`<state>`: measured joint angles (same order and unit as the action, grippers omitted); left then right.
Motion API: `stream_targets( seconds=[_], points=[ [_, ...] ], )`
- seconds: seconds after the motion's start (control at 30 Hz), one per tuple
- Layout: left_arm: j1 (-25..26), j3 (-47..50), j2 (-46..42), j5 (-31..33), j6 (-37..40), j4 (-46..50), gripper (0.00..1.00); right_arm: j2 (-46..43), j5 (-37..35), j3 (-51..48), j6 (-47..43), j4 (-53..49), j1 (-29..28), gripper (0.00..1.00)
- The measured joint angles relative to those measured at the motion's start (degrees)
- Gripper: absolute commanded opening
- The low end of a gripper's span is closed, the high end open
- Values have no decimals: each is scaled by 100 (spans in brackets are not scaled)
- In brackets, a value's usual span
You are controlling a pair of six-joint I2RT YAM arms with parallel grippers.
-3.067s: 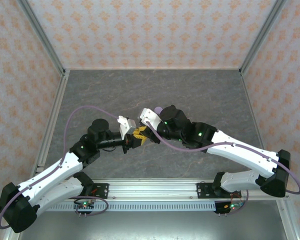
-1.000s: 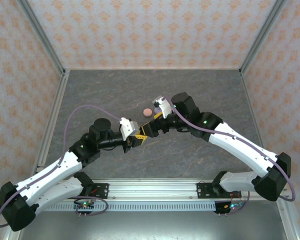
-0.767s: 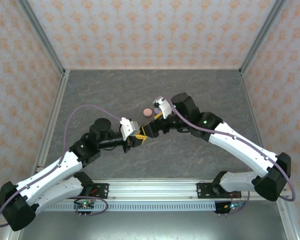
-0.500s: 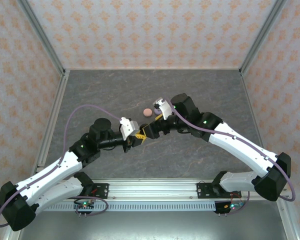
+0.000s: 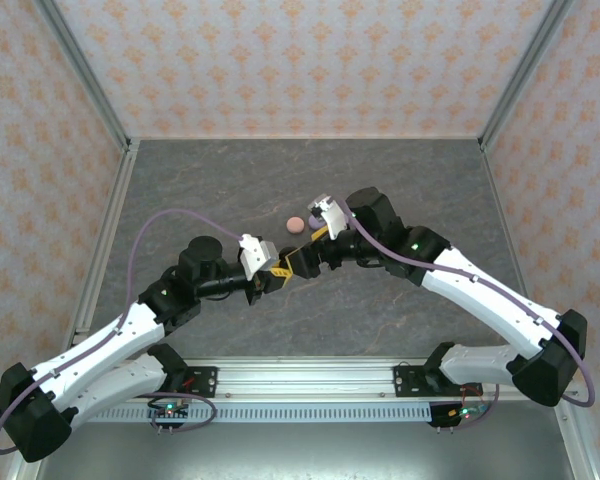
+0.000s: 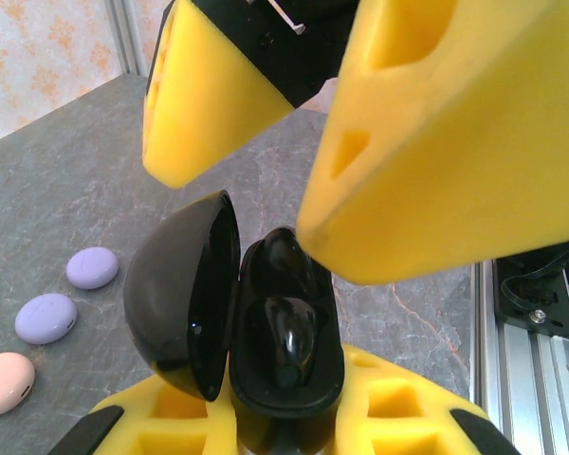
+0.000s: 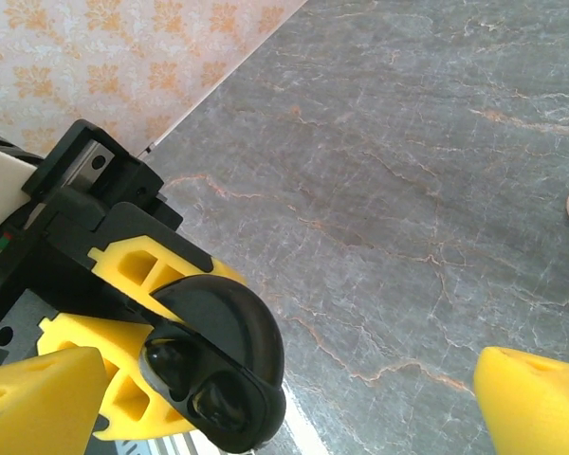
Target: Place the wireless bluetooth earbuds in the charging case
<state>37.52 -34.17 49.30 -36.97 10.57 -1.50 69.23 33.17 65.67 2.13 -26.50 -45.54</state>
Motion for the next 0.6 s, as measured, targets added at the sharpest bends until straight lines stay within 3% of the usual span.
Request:
stream_targets(
  seconds=[0.33, 0.6],
  points=[
    [0, 0, 0, -4, -17, -7, 0, 0, 98, -44, 173, 160, 0, 99],
    [0, 0, 0, -4, -35, -7, 0, 52, 951, -55, 503, 258, 2, 85]
  ],
)
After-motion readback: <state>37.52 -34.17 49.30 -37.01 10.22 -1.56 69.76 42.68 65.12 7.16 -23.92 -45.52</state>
